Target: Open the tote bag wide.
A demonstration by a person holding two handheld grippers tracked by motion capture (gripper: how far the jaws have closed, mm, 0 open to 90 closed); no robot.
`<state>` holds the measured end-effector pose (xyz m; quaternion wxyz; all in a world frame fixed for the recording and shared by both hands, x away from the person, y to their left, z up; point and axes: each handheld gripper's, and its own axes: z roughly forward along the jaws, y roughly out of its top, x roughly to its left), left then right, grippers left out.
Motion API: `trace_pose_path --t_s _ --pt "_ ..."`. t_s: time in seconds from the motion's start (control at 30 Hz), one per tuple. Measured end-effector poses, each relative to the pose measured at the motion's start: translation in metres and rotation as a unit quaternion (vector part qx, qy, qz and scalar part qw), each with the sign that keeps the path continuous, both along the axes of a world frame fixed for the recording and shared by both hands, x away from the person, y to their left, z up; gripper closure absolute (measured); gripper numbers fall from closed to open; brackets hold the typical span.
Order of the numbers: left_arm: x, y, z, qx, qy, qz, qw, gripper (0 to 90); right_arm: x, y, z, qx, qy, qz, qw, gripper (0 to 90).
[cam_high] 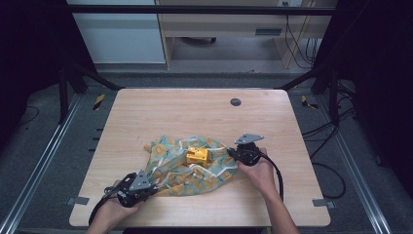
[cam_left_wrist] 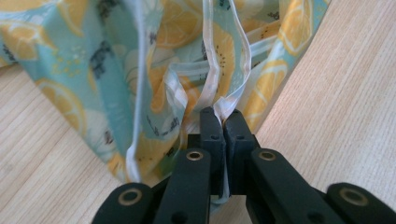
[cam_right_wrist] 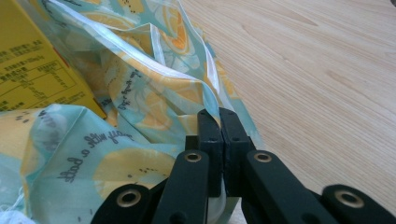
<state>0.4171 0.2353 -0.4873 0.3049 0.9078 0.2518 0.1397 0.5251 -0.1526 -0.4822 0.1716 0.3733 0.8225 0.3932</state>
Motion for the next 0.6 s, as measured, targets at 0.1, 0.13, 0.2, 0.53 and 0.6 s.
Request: trace_pose_path --t_s 0.1,0.13,0.2,0.53,0.6 --pt "0.0 0.001 0.0 0.001 0.001 0.003 1.0 88.3 0.001 -0.001 -0.001 0.002 0.001 -0.005 1.0 89.4" --pt "-0.001 0.002 0.0 0.001 0.001 0.004 1.0 88.3 0.001 -0.002 -0.001 0.002 0.002 -0.009 1.0 89.5" --pt "-0.001 0.003 0.0 0.0 0.001 0.007 1.0 88.3 0.001 -0.004 -0.001 0.003 0.003 -0.01 0.9999 89.5" --pt "-0.003 0.005 0.002 0.003 0.001 0.007 1.0 88.7 0.003 -0.011 -0.001 0.008 -0.002 -0.017 0.9998 89.5" --pt "-0.004 0.005 0.002 0.004 -0.001 0.007 1.0 88.7 0.003 -0.011 -0.001 0.009 -0.003 -0.019 0.9998 89.5"
